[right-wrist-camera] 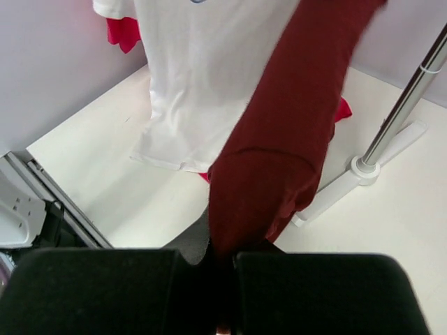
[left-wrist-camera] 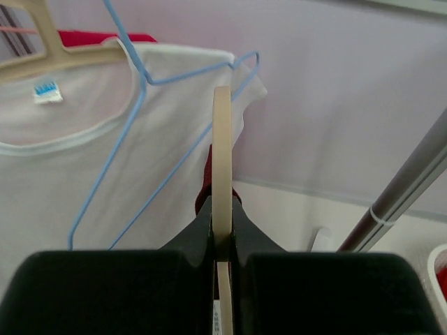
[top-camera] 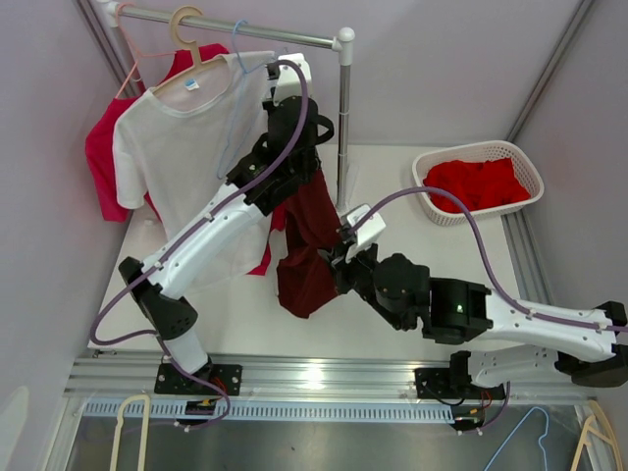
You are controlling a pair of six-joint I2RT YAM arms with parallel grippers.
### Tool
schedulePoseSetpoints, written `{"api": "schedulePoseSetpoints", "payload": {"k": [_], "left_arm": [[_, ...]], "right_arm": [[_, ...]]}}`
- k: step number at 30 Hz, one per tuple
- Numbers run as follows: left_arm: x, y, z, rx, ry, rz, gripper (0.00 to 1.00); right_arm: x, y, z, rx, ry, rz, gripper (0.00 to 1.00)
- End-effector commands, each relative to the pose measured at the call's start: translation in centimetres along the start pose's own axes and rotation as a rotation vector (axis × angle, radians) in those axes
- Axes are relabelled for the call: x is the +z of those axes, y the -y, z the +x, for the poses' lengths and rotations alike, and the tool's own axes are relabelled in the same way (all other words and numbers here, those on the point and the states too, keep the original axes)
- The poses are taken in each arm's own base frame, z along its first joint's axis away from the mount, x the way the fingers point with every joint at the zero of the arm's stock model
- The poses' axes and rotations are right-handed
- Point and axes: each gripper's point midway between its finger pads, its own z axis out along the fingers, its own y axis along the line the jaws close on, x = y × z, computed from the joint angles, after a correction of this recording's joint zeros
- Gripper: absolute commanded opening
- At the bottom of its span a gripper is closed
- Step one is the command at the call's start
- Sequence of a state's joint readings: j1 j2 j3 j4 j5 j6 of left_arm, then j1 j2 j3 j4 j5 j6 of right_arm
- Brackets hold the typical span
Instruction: Remove the t-shirt from the hanger
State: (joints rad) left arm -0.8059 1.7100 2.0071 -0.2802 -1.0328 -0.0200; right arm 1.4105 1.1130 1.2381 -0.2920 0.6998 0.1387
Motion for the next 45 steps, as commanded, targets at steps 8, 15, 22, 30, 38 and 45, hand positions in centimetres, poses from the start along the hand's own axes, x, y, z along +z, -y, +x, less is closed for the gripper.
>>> {"api": "schedulePoseSetpoints", "payload": {"k": [8, 15, 22, 30, 38, 45], "left_arm": [[2.4, 2.6, 6.9, -0.048, -0.121, 0.046, 0.01], [5.4, 2.8, 3.6, -0.072, -0.078, 0.033, 0.01], [4.2, 3.1, 1.5, -0.116, -0.111, 0.106, 0.01], [-2.3, -1.1, -0.2, -0.221, -0.212, 0.225, 0.01], [-8.2, -4.9, -1.7, -0.258, -0.202, 0.322, 0.01], [-11.8, -8.0, -5.4, -0.306, -0.153, 0.425, 0.01]], "right_arm": [[-6.0, -1.7, -1.7, 0.016, 0.058, -0.080, 0.00], [-7.4, -6.2, 2.6, -0.008, -0.034, -0.177, 0.00], [-3.8, -6.9, 10.1, 0.075, -0.192, -0.173, 0.00], [1.9, 1.2, 12.1, 0.153, -0.237, 0.007, 0.00], [7.3, 6.2, 14.6, 0.200, -0.330, 0.092, 0.00], [10.2, 5.0, 20.1, 0.214, -0.472, 0.079, 0.05]]}}
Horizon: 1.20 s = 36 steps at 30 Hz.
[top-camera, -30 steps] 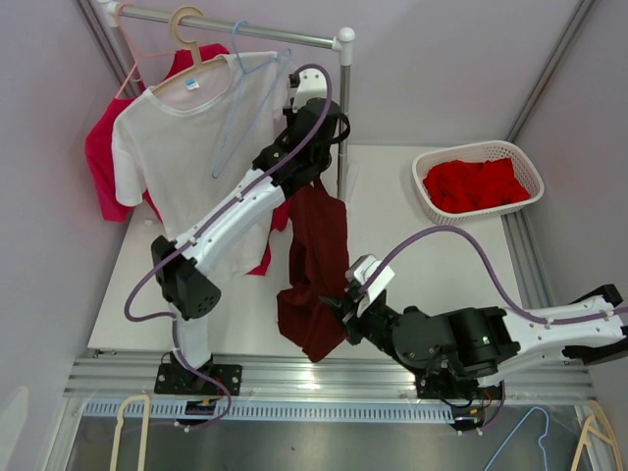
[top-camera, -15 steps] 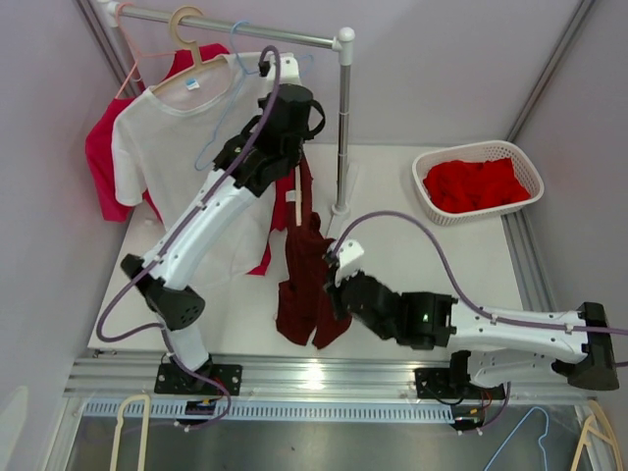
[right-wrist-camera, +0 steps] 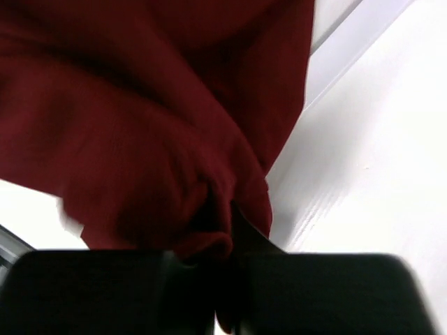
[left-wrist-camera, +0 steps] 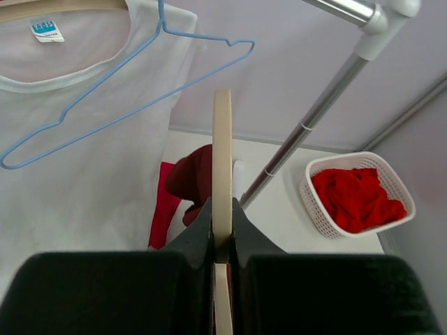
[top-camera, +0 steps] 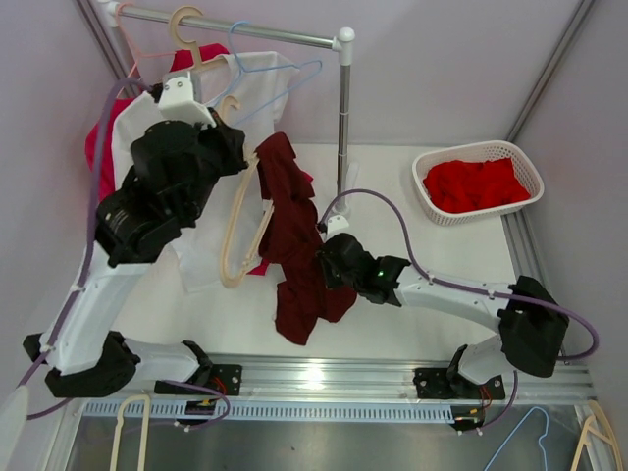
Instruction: Remove the t-shirt from the hanger
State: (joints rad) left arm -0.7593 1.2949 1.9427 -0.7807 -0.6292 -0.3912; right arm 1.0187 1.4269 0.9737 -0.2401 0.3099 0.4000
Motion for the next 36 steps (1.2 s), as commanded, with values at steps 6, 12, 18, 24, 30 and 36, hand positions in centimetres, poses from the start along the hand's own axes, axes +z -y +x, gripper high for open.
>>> {"api": "schedulePoseSetpoints", "payload": {"k": [6, 12, 18, 24, 30, 36], "left_arm": [[-6.7, -0.3, -0.1, -0.028, -0.070, 0.215, 0.01], [-8.6, -2.4, 3.7, 0.068, -0.224, 0.204, 0.01], [-10.6, -4.4, 4.2, 0.085, -0.240, 0.185, 0.01], [-12.5, -6.4, 1.6, 0.066, -0.155, 0.148, 0.01], [-12.3, -7.0, 0.9, 0.081, -0.122, 0.121, 0.01], [-12.2, -6.7, 0.6, 0.085, -0.111, 0.127, 0.01]], "right_arm": [[1.6, -3.7, -2.0, 0.020, 0.025, -0.126, 0.99], [3.9, -5.9, -0.3, -0.025, -0.054, -0.181, 0.99], [5.6, -9.3, 0.9, -0.044, -0.058, -0.259, 0.99], [10.1, -8.6, 6.1, -0.187, -0.244, -0.047, 0.99], [11.5, -6.3, 9.8, -0.248, -0.322, 0.119, 0.99], [9.0, -1.9, 11.4, -0.268, -0.344, 0.266, 0.89]]}}
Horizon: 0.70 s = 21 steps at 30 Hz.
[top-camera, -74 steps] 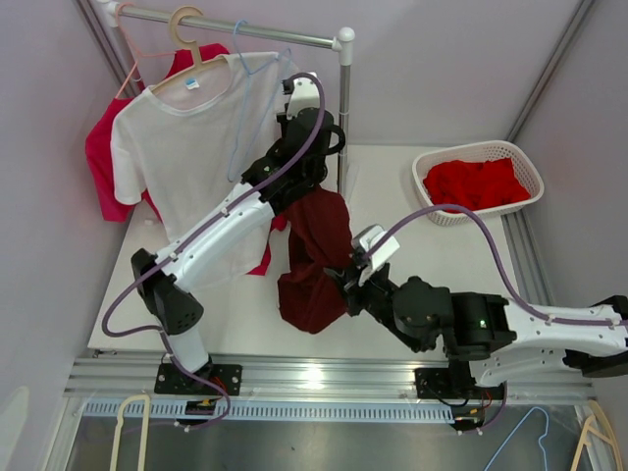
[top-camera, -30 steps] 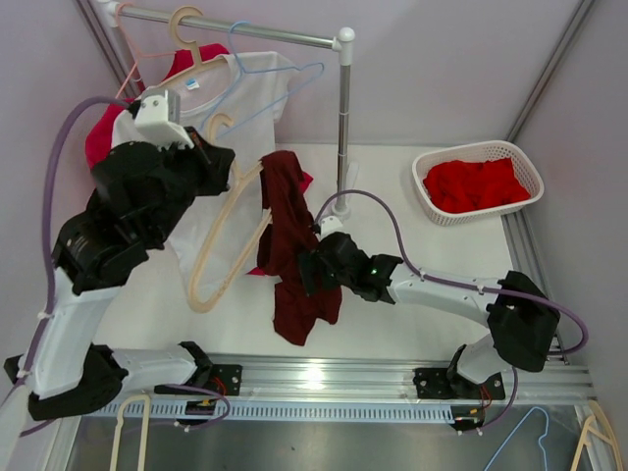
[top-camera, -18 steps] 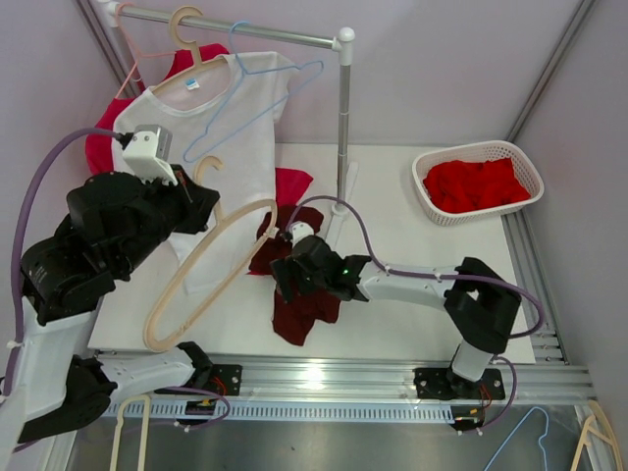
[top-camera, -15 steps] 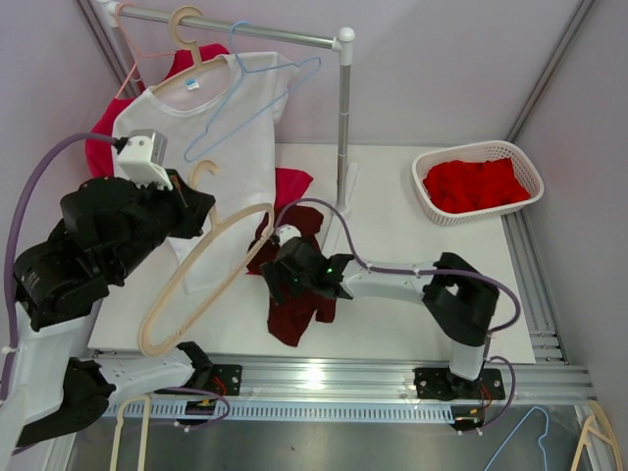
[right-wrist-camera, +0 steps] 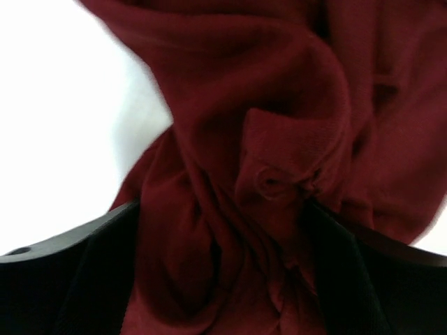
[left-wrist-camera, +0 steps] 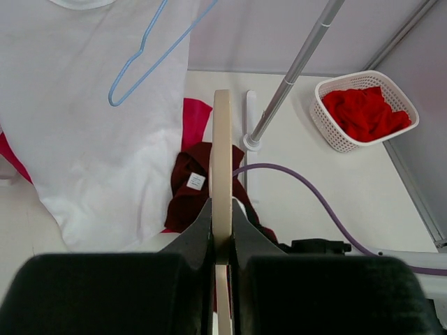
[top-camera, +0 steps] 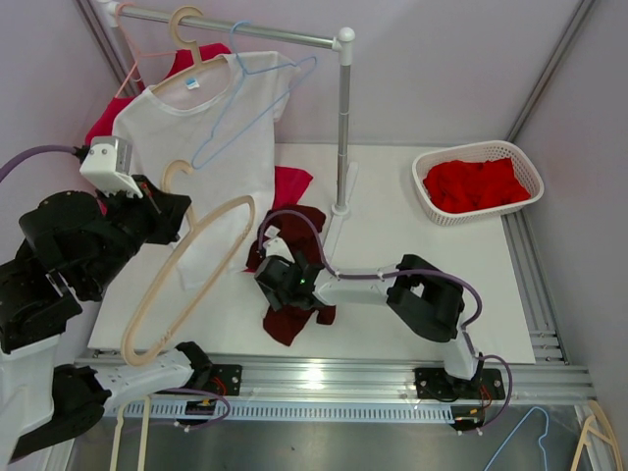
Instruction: Remove the t-shirt from the hanger
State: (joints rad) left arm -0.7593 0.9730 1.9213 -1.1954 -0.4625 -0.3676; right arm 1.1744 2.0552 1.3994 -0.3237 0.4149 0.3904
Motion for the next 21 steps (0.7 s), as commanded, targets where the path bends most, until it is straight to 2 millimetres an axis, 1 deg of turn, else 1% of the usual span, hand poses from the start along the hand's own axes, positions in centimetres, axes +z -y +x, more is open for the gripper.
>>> {"api": "schedulePoseSetpoints", "payload": {"k": [1, 2, 3, 4, 5, 6, 7, 9, 10, 12, 13, 14, 15, 16, 17, 19, 20, 21], "left_arm": [[0.0, 0.2, -1.2, 0.005, 0.041, 0.006, 0.01], [0.3, 0.3, -1.1, 0.008, 0.036, 0.003, 0.01], [0.3, 0.3, -1.1, 0.009, 0.034, 0.004, 0.01], [0.5, 0.4, -0.9, 0.012, 0.029, 0.002, 0.01], [0.7, 0.4, -0.9, 0.012, 0.027, 0.003, 0.01], [0.9, 0.5, -0.8, 0.015, 0.028, 0.003, 0.01], [1.2, 0.6, -0.7, 0.017, 0.025, -0.001, 0.01], [1.6, 0.6, -0.7, 0.024, 0.030, -0.006, 0.01], [1.9, 0.8, -1.0, 0.021, 0.042, -0.008, 0.01], [2.9, 1.1, -0.7, 0.030, 0.033, -0.015, 0.01], [3.2, 1.0, -0.8, 0.027, 0.035, -0.023, 0.01], [3.7, 1.2, -0.6, 0.026, 0.030, -0.025, 0.01], [4.0, 1.6, -1.0, 0.020, 0.043, -0.012, 0.01], [4.4, 1.7, -0.7, 0.025, 0.039, -0.011, 0.01], [4.7, 1.9, -0.8, 0.024, 0.045, -0.008, 0.01], [5.2, 2.5, -1.4, 0.022, 0.057, 0.007, 0.01], [5.5, 2.6, -1.5, 0.025, 0.057, 0.008, 0.01], [6.4, 3.0, -1.2, 0.036, 0.036, 0.003, 0.01]], "right_arm": [[-1.1, 4.7, 6.3, -0.041, -0.161, 0.162, 0.82], [-1.5, 5.0, 6.7, -0.026, -0.166, 0.167, 0.78], [-2.2, 4.9, 6.8, -0.014, -0.168, 0.147, 0.68], [-2.5, 5.4, 8.0, -0.017, -0.193, 0.148, 0.26], [-2.9, 5.6, 8.4, 0.002, -0.201, 0.146, 0.02], [-3.2, 5.4, 8.8, 0.010, -0.213, 0.131, 0.00], [-3.9, 5.5, 8.8, 0.016, -0.209, 0.118, 0.00], [-5.3, 5.8, 7.8, 0.044, -0.174, 0.118, 0.00], [-7.3, 6.1, 5.3, 0.080, -0.098, 0.099, 0.00], [-9.9, 7.2, 2.1, 0.137, -0.007, 0.081, 0.00], [-11.0, 8.9, 0.0, 0.197, 0.039, 0.071, 0.00], [-14.2, 9.9, -3.7, 0.270, 0.150, 0.006, 0.00], [-15.7, 11.3, -5.6, 0.292, 0.204, -0.019, 0.00], [-18.1, 14.6, -8.4, 0.371, 0.290, -0.016, 0.00], [-20.0, 16.4, -10.9, 0.410, 0.358, -0.012, 0.00], [-22.2, 20.3, -13.6, 0.454, 0.426, 0.041, 0.00], [-22.8, 23.7, -14.5, 0.495, 0.448, 0.107, 0.00], [-24.7, 25.5, -16.7, 0.516, 0.511, 0.130, 0.00]]}}
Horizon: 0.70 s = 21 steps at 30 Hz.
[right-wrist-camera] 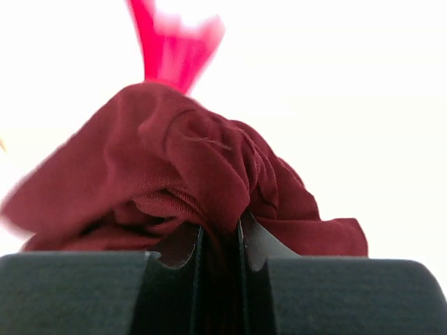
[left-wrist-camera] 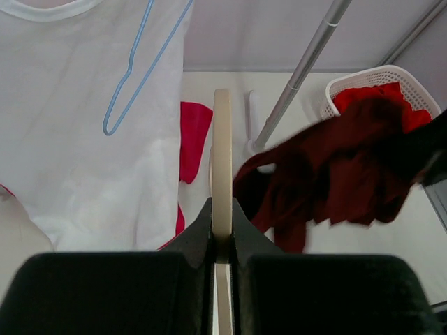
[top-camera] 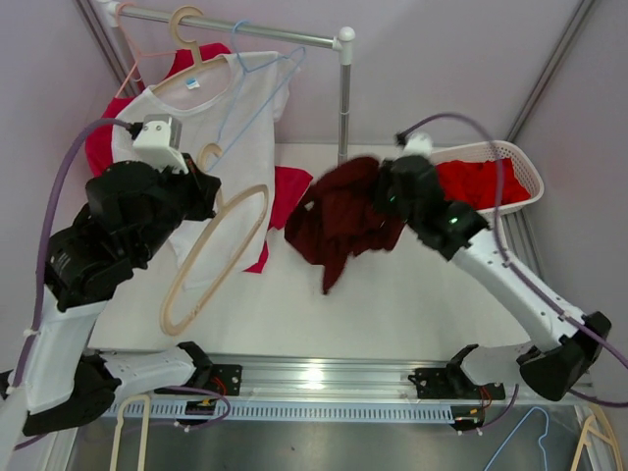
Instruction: Remove the t-shirt from the hanger
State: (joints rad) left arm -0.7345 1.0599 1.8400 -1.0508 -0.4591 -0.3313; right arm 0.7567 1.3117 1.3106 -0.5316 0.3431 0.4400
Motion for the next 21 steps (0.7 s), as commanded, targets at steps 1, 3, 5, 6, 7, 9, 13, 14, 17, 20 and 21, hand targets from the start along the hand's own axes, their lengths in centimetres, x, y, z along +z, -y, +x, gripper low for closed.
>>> {"api": "schedulePoseSetpoints", "payload": {"k": [1, 3, 5, 6, 7, 9, 13, 14, 17, 20, 21], "left_arm": [[1.0, 1.5, -2.6, -0.011, 0.066, 0.040, 0.01], [1.4, 2.0, -2.9, -0.005, 0.063, 0.052, 0.01], [1.8, 2.4, -3.3, -0.006, 0.067, 0.057, 0.01], [1.8, 2.5, -3.7, -0.009, 0.080, 0.059, 0.01], [1.9, 2.4, -4.0, -0.002, 0.090, 0.054, 0.01], [1.9, 2.3, -4.7, -0.002, 0.118, 0.041, 0.01], [2.8, 2.0, -5.3, 0.019, 0.137, 0.005, 0.01], [3.0, 2.0, -5.4, 0.029, 0.139, 0.003, 0.01], [3.3, 2.4, -5.9, 0.035, 0.156, 0.019, 0.01], [3.5, 2.7, -6.4, 0.037, 0.165, 0.028, 0.01], [3.9, 2.9, -6.3, 0.042, 0.159, 0.026, 0.01]], "right_arm": [[-2.4, 3.0, -8.9, 0.043, 0.175, 0.047, 0.00], [-2.2, 6.7, -12.2, 0.076, 0.221, 0.123, 0.00], [-3.7, 8.7, -16.7, 0.116, 0.305, 0.148, 0.00], [-2.8, 11.4, -17.9, 0.147, 0.304, 0.176, 0.00], [-4.1, 12.0, -20.6, 0.167, 0.361, 0.170, 0.00], [-3.6, 14.2, -22.4, 0.182, 0.370, 0.198, 0.00], [0.0, 20.7, -24.0, 0.222, 0.334, 0.301, 0.00], [0.3, 21.5, -24.4, 0.231, 0.344, 0.308, 0.00], [1.7, 25.9, -23.8, 0.279, 0.330, 0.371, 0.00], [3.7, 29.3, -21.6, 0.322, 0.280, 0.425, 0.00], [4.6, 30.2, -20.1, 0.335, 0.248, 0.440, 0.00]]}}
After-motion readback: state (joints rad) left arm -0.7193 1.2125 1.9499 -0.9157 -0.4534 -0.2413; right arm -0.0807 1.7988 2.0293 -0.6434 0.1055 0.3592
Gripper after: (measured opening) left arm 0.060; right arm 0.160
